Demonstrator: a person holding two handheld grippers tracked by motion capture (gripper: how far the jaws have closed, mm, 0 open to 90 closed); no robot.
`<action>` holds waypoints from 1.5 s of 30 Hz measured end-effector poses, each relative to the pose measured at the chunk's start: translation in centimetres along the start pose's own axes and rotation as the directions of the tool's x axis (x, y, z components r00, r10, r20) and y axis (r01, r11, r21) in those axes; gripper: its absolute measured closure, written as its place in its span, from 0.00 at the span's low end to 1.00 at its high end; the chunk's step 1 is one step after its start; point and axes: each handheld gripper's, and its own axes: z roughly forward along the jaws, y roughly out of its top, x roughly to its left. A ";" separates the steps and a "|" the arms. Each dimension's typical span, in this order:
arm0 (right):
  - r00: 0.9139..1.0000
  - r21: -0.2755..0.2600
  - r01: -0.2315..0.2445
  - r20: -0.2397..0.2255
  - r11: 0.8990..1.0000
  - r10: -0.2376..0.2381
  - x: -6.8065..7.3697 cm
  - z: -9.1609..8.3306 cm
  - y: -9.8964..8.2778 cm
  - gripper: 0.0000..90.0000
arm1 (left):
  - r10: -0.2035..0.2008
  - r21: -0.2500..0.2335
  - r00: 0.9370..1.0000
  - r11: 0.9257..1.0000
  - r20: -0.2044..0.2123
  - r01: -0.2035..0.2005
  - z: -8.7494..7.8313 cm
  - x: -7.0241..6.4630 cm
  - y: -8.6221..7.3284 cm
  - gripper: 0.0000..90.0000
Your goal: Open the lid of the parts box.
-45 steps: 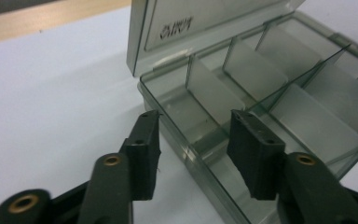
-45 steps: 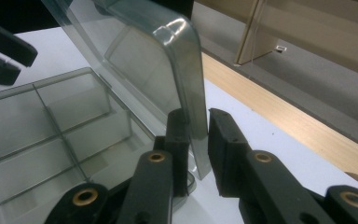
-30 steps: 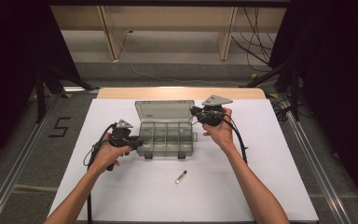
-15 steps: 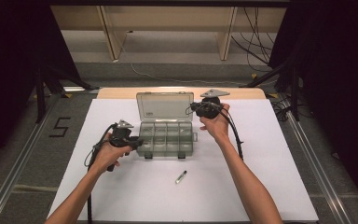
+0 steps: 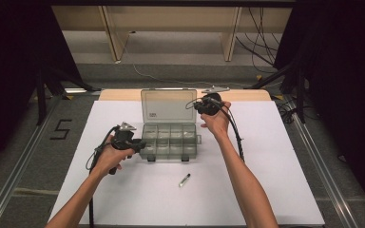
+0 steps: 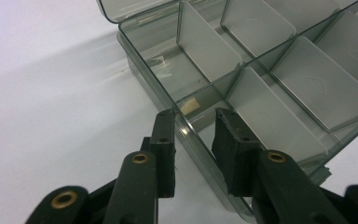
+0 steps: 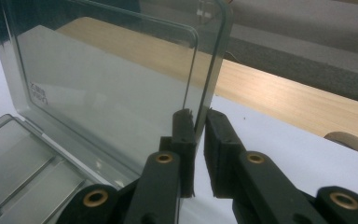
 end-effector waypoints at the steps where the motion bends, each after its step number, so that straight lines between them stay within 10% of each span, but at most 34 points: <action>1: 1.000 -0.001 0.001 0.002 1.000 -0.001 0.0 0.1 0.0 0.92 | -0.009 -0.007 1.000 1.000 -0.005 0.009 0.1 -0.1 0.0 0.77; 45: 0.996 0.028 -0.055 0.074 0.998 0.052 -0.4 2.2 0.2 0.94 | 0.016 0.002 1.000 1.000 0.001 -0.016 -0.2 -0.2 -0.2 0.76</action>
